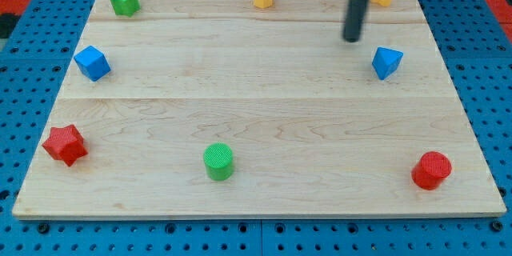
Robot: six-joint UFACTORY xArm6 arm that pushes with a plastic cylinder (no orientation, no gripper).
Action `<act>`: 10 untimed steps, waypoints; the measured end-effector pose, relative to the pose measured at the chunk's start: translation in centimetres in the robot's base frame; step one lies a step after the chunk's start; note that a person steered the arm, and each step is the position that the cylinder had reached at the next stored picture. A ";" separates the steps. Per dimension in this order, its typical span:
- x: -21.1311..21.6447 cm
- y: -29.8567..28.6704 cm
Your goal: Move the yellow heart towards blue triangle
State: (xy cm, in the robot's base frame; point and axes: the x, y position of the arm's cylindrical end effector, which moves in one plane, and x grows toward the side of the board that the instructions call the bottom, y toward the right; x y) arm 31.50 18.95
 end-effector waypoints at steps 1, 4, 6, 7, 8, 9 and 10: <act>-2.2 7.4; -12.3 6.9; -12.1 -3.4; -10.1 -4.0; -7.3 -4.8; -7.7 -2.8; -10.9 -3.2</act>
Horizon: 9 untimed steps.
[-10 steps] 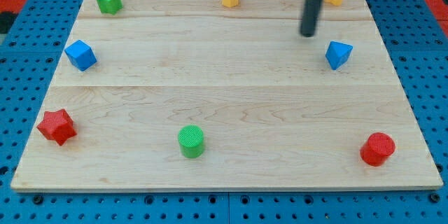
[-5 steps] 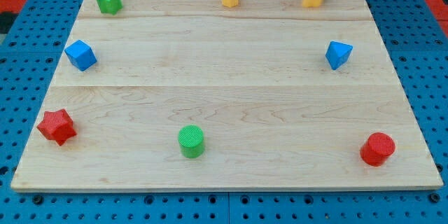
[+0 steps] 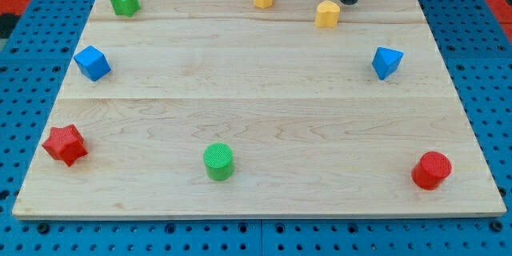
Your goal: Move the yellow heart towards blue triangle
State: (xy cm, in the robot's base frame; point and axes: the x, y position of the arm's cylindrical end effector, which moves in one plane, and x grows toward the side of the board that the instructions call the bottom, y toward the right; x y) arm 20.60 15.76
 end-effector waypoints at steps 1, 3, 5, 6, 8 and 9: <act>-1.5 -1.1; 1.3 -4.9; 6.9 -4.8; 7.4 -2.7; 7.2 0.4; 7.5 0.4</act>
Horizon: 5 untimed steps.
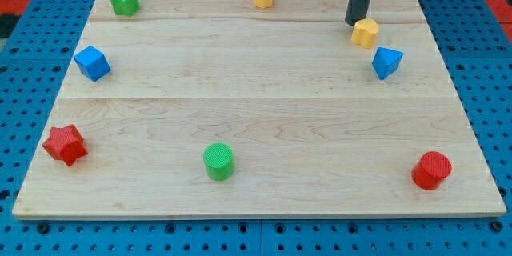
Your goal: Move the yellow heart towards blue triangle
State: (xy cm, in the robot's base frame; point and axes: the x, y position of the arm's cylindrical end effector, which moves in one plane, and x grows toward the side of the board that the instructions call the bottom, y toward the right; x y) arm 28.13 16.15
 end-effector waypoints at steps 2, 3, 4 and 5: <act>1.4 0.0; 1.5 0.0; 2.4 0.0; 2.6 0.0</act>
